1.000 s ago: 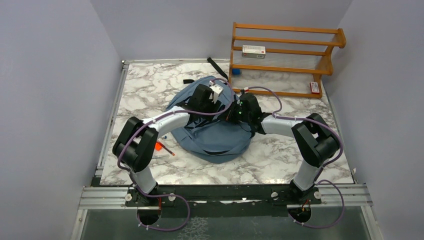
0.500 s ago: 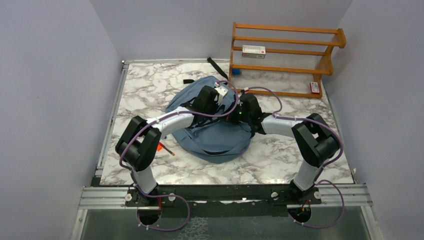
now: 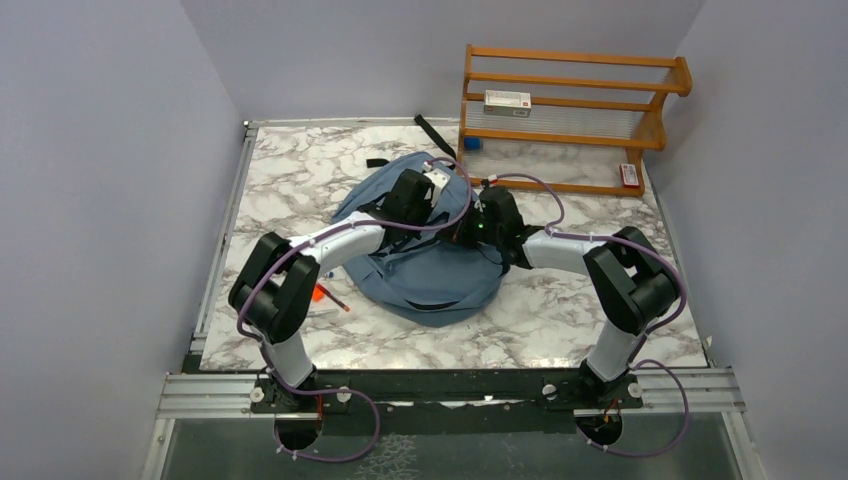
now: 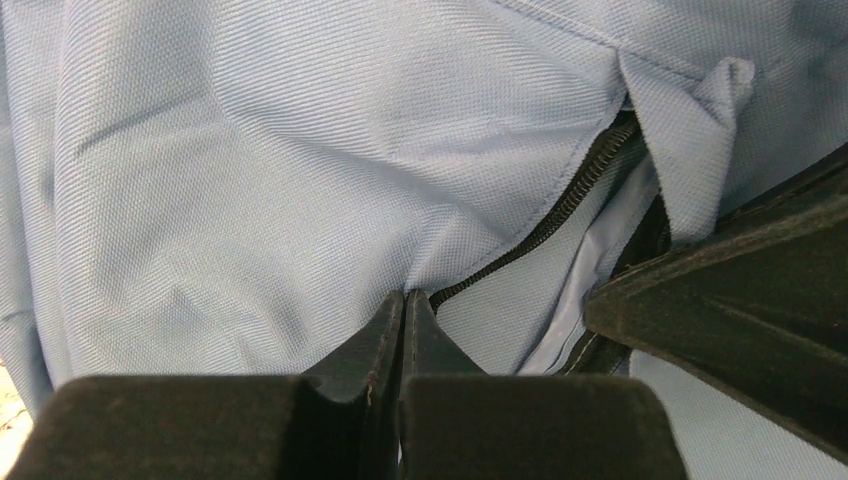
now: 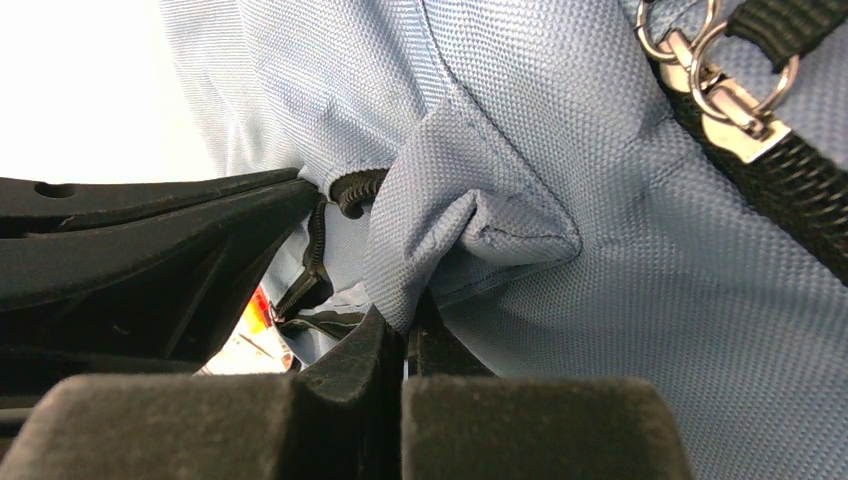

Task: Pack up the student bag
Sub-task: Adjust the student bag at the center of the board.

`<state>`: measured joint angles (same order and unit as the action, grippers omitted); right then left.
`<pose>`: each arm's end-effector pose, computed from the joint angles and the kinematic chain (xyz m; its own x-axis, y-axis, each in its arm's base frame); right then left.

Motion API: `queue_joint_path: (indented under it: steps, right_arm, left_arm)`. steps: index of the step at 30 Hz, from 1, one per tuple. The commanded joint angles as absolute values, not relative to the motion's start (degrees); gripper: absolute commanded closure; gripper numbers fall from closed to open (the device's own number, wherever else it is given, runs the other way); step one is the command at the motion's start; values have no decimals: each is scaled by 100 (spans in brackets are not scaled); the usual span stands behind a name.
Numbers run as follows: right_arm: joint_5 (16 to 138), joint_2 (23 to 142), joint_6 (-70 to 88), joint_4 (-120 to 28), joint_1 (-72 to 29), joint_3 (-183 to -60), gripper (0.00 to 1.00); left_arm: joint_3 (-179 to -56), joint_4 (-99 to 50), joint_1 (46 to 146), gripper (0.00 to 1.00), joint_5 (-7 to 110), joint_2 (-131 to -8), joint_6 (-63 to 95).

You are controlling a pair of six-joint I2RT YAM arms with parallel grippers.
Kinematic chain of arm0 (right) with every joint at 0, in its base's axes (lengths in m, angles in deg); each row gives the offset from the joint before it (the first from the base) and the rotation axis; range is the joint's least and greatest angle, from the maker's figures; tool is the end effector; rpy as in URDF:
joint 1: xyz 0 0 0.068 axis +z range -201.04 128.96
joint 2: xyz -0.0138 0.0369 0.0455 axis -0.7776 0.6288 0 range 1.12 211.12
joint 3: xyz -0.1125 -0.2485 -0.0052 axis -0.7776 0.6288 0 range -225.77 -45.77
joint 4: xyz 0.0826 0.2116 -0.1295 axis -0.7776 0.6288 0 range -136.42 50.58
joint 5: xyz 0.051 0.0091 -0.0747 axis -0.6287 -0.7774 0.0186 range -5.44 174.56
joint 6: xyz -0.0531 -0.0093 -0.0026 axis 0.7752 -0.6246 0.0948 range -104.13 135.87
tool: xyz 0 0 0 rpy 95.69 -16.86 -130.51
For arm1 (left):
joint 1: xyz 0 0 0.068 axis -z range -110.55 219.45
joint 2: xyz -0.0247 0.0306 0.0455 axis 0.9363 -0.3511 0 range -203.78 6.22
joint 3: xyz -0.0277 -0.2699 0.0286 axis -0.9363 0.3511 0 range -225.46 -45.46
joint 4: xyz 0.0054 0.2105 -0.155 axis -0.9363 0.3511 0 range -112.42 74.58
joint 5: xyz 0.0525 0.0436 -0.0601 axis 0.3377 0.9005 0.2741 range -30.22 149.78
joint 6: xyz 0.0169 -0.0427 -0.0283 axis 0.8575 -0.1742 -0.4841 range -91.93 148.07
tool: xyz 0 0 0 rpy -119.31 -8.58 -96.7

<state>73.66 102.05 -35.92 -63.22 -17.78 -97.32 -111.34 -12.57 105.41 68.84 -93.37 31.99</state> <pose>0.3030 0.2069 0.1672 -0.8064 0.3938 -0.4412 -0.0617 0.6859 0.7250 0.3110 -0.2188 0.2125 -0.5231 0.4630 -0.7156 0.5246 0.8366 0.1578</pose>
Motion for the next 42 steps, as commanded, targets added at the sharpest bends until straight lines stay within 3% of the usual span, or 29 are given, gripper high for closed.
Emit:
queue_joint_path:
  steps: [1, 9, 42]
  right_arm:
    - [7298, 10235, -3396, -5741, -1808, -9544, 100]
    - [7269, 10246, -3423, -5771, -1808, -9533, 100]
    - [7142, 10160, -3312, -5890, -1808, -9532, 99]
  left_arm:
    - [-11296, -897, 10372, 100, 6912, -8982, 3173]
    - [-11256, -999, 10372, 100, 5551, -8465, 3453]
    - [-10907, -806, 10372, 97, 5556, -7549, 3711]
